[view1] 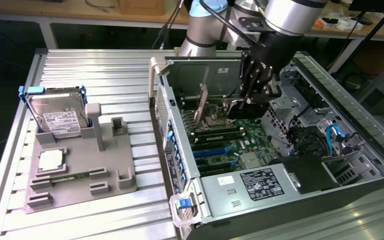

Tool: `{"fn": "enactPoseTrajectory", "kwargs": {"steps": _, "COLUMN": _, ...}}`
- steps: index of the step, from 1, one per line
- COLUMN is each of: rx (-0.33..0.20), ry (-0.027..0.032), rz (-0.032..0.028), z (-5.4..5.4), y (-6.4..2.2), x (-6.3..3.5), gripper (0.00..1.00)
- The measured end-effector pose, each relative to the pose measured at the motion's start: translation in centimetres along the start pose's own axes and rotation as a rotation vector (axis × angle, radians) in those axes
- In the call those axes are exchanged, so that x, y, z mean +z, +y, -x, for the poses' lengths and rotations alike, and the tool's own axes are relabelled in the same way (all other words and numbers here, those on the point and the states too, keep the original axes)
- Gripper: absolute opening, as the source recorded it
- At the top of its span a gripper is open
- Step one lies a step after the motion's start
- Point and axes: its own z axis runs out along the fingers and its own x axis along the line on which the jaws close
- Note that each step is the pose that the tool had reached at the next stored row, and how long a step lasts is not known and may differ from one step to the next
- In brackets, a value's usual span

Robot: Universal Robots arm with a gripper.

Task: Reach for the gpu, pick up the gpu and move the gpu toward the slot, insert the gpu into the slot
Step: 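Insert the gpu into the slot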

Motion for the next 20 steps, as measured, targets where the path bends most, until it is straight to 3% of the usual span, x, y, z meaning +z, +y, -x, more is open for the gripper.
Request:
{"fn": "enactPoseTrajectory", "kwargs": {"steps": 1, "rx": -0.065, "ry": 0.0015, "rz": 0.0007, "z": -0.5, "y": -0.08, "x": 1.46, "gripper": 0.27}}
{"fn": "enactPoseTrajectory", "kwargs": {"steps": 2, "rx": -0.069, "ry": 0.0005, "rz": -0.01, "z": -0.7, "y": -0.07, "x": 1.92, "gripper": 0.27}}
{"fn": "enactPoseTrajectory", "kwargs": {"steps": 3, "rx": -0.069, "ry": 0.0004, "rz": -0.0153, "z": -0.7, "y": 0.21, "x": 2.02, "gripper": 0.27}}
{"fn": "enactPoseTrajectory", "kwargs": {"steps": 8, "rx": -0.076, "ry": 0.0004, "rz": -0.0155, "z": -0.7, "y": 0.34, "x": 2.63, "gripper": 0.27}}
{"fn": "enactPoseTrajectory", "kwargs": {"steps": 15, "rx": -0.076, "ry": 0.0005, "rz": -0.0154, "z": -0.8, "y": 1.5, "x": 3.36, "gripper": 0.27}}
{"fn": "enactPoseTrajectory", "kwargs": {"steps": 20, "rx": -0.076, "ry": 0.0005, "rz": -0.0154, "z": -1.5, "y": 1.62, "x": 3.73, "gripper": 0.27}}
